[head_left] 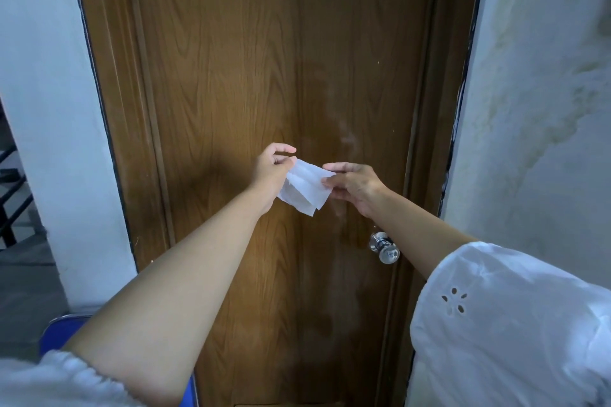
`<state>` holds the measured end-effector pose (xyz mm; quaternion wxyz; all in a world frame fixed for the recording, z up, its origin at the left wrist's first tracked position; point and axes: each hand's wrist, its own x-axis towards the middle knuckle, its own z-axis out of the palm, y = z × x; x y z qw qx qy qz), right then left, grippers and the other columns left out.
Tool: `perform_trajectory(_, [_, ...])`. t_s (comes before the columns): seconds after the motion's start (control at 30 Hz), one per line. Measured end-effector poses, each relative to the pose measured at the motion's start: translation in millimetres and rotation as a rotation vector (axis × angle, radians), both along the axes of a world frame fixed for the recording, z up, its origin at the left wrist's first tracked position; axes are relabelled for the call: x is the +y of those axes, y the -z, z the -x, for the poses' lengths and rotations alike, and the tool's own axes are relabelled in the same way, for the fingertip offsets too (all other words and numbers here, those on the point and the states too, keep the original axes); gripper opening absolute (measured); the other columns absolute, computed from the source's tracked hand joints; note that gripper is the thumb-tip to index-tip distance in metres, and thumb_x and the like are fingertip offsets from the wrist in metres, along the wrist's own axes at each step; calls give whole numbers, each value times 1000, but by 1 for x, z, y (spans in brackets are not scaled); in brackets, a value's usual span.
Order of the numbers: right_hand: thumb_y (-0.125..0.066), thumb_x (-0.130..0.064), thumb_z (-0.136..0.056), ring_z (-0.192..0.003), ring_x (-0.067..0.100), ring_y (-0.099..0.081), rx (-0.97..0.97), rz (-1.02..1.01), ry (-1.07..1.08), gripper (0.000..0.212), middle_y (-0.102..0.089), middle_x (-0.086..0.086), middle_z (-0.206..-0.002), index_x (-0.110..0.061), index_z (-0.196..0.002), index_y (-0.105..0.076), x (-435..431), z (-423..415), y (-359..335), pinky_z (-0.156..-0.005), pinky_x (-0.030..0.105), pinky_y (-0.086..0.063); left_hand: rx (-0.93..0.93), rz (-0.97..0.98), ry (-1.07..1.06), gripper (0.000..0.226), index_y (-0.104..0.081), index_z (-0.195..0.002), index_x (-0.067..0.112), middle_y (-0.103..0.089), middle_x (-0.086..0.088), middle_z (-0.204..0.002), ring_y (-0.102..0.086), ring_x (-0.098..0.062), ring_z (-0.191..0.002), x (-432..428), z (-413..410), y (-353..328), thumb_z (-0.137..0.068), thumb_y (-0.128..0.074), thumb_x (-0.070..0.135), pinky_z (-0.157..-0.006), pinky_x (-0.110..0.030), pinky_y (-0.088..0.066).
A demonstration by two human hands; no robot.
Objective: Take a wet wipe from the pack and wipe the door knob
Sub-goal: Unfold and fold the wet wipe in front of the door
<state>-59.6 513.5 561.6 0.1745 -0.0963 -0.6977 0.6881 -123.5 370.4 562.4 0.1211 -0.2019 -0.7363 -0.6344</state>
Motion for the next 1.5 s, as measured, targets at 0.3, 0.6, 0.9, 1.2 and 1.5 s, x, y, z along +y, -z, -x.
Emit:
perform_trajectory(0.3, [-73,-25,-78,-77,13,-51,-172,-126,-63,39,-59,7,-102,-9,-112,-62,-2,-1,10,-70,27,-44,-98,-25,80,20,-53,-105,24,-57,-6,-111,-57,-21,-102,1,-4,1,-92,-54,8,-75,-24,-52])
perform_trajectory(0.6, [-66,-15,-84,-101,24,-62,-61,-15,-96,37,-63,11,-114,-6,-118,-55,0,-3,6,-78,31,-53,-214,111,199,77,-29,-136,30,-53,-5,-123,-53,-26,-115,-1,-6,5,-80,-62,-10,-102,-45,-44])
perform_trajectory(0.9, [-58,-16,-90,-99,24,-59,-48,64,0,38,-55,13,-117,-11,-125,-45,-5,3,8,-71,29,-53,-170,277,184,75,-37,-134,28,-49,-5,-129,-46,-21,-114,5,-4,7,-78,-47,-21,-100,-38,-46])
perform_trajectory(1.2, [-56,-19,-91,-103,23,-55,-57,16,-34,38,-52,7,-118,-15,-127,-44,2,4,8,-71,30,-52,-460,28,161,34,-47,-126,17,-55,-9,-115,-58,-24,-101,7,-2,9,-99,-35,35,-94,-41,-47])
perform_trajectory(1.5, [-57,-20,-91,-97,21,-61,-61,24,-83,28,-62,5,-107,-14,-118,-55,-4,7,13,-77,33,-54,-286,94,277,49,-51,-121,26,-52,3,-112,-50,-15,-103,-1,8,15,-79,-72,13,-79,-24,-45])
